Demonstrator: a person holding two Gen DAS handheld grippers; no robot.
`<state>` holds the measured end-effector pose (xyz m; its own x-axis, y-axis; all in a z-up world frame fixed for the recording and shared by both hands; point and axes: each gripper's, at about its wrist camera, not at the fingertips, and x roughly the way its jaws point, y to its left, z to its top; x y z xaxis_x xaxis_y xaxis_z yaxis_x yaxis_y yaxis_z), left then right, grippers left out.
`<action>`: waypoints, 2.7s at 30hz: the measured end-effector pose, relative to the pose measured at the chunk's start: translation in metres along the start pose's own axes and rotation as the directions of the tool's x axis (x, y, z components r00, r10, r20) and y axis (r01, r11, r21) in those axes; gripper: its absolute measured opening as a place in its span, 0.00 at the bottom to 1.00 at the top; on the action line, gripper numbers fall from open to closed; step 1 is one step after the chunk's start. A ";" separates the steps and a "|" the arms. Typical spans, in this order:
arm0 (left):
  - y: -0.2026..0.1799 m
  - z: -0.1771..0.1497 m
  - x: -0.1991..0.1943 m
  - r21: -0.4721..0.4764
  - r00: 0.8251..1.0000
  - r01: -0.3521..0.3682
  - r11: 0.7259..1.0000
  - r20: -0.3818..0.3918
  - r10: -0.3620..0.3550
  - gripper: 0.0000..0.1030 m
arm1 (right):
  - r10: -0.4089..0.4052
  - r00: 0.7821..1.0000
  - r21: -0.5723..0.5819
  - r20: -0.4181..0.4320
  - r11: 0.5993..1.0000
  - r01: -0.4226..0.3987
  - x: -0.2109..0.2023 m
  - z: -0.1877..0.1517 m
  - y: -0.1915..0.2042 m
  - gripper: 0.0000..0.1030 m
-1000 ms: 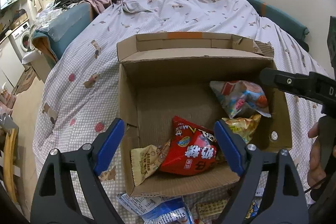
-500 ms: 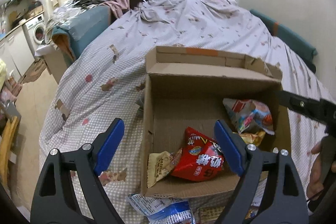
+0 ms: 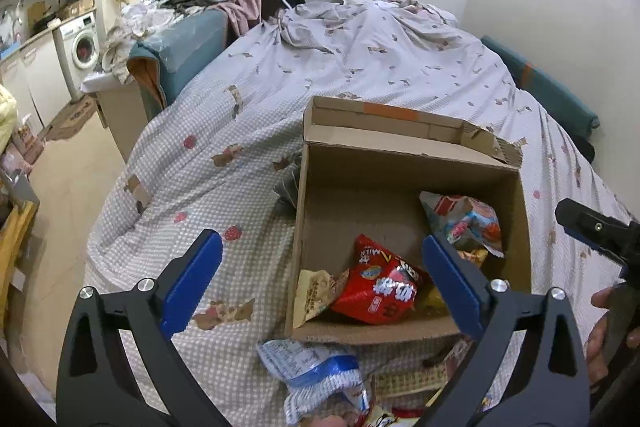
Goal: Organize snacks
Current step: 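Withdraw both tools from the box back over the pile, then grasp the blue-white bag with the left tool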
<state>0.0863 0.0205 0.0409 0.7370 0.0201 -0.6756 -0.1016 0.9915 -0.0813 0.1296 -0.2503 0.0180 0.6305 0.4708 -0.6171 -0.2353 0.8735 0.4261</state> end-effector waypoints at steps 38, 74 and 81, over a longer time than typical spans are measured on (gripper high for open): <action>0.031 -0.091 -0.039 0.005 0.971 -0.031 1.000 -0.236 0.031 0.96 | -0.073 0.990 0.058 -0.123 0.995 0.081 -0.070 -0.105 -0.022 1.00; 0.000 -0.119 0.110 -0.115 0.823 -0.019 0.993 -0.566 -0.049 0.53 | -0.096 0.960 0.179 -0.265 0.973 0.147 -0.031 -0.117 -0.054 1.00; 0.009 -0.115 0.092 -0.128 0.847 -0.061 0.990 -0.532 -0.017 0.50 | -0.104 0.959 0.164 -0.263 0.975 0.151 -0.032 -0.117 -0.051 1.00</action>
<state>0.0767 0.0166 -0.1065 0.2704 -0.0681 -0.9603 -0.2307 0.9638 -0.1333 0.0354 -0.2959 -0.0613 0.4344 0.3930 -0.8104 -0.0128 0.9024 0.4307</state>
